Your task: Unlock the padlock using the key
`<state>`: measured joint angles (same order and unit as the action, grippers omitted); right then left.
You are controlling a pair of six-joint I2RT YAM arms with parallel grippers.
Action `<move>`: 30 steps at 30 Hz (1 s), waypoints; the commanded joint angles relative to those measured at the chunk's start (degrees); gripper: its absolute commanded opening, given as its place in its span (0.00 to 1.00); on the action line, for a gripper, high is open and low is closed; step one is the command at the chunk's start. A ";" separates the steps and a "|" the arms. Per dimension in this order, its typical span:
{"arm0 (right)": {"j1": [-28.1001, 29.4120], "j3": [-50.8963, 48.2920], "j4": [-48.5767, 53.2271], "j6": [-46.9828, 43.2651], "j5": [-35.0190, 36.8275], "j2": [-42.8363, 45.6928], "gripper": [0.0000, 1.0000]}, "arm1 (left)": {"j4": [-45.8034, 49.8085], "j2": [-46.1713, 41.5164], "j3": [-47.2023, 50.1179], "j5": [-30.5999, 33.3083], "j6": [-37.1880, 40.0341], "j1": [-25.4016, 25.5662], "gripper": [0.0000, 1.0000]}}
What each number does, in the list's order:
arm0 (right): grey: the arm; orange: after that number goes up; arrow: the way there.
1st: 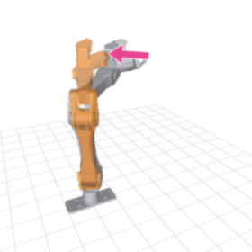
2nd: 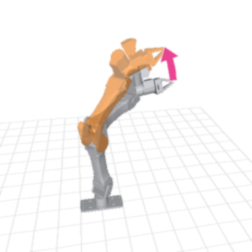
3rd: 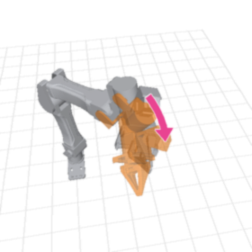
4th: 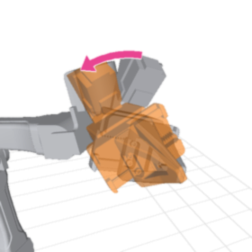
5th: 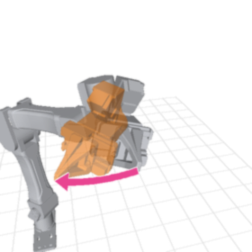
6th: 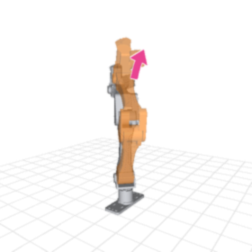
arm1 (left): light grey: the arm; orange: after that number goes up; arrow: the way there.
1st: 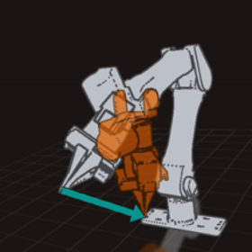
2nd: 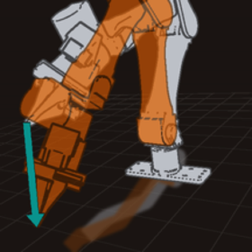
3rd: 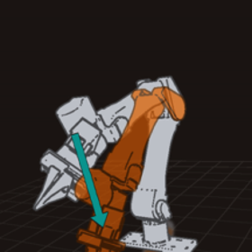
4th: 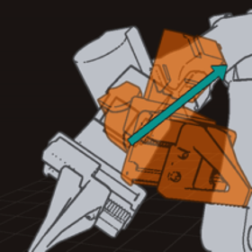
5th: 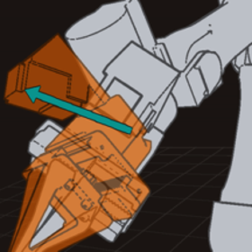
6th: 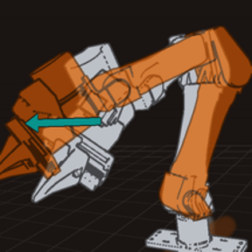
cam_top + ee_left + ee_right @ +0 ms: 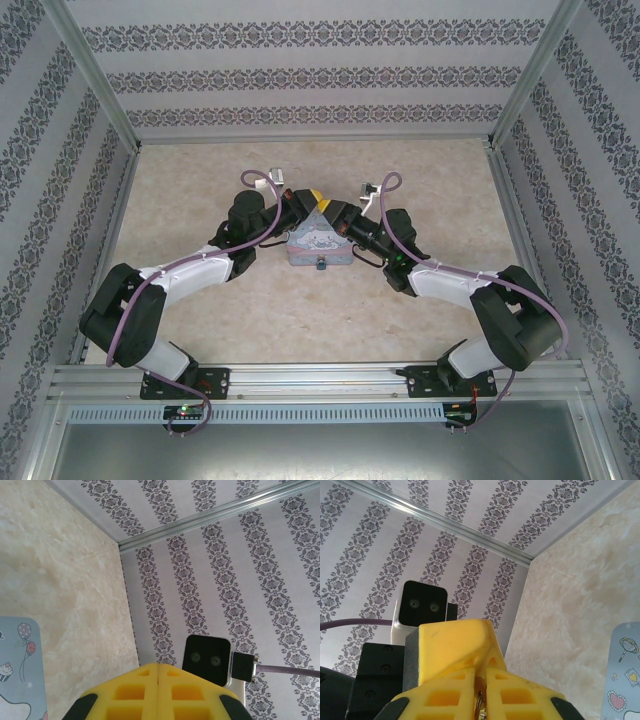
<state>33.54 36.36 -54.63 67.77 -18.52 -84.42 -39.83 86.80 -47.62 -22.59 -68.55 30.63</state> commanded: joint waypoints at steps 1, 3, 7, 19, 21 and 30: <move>1.00 -0.24 -1.35 0.14 -1.43 -0.30 0.11 | -0.09 -0.28 -1.99 -1.85 1.63 0.21 0.00; 1.04 -0.32 -1.35 0.18 -1.52 -0.30 0.10 | 0.17 -0.23 -2.05 -1.91 1.80 0.18 0.00; 1.06 -0.50 -1.29 0.17 -1.88 -0.18 0.10 | 0.42 -0.19 -2.22 -1.85 1.96 0.15 0.00; 1.13 0.45 -1.18 0.26 -3.27 -1.14 0.16 | 0.85 0.27 -2.89 -2.42 2.21 0.24 0.00; 1.16 0.54 -1.14 0.41 -3.32 -1.37 0.12 | 0.88 0.29 -2.89 -2.41 2.32 0.27 0.00; 0.84 -0.61 -1.27 0.15 -2.98 -0.80 0.00 | 2.87 -0.11 -3.11 -2.59 3.75 0.18 0.06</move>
<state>33.54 36.23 -54.70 68.86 -19.00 -85.12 -37.12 86.80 -48.31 -22.68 -67.26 30.30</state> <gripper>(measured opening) 0.059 0.053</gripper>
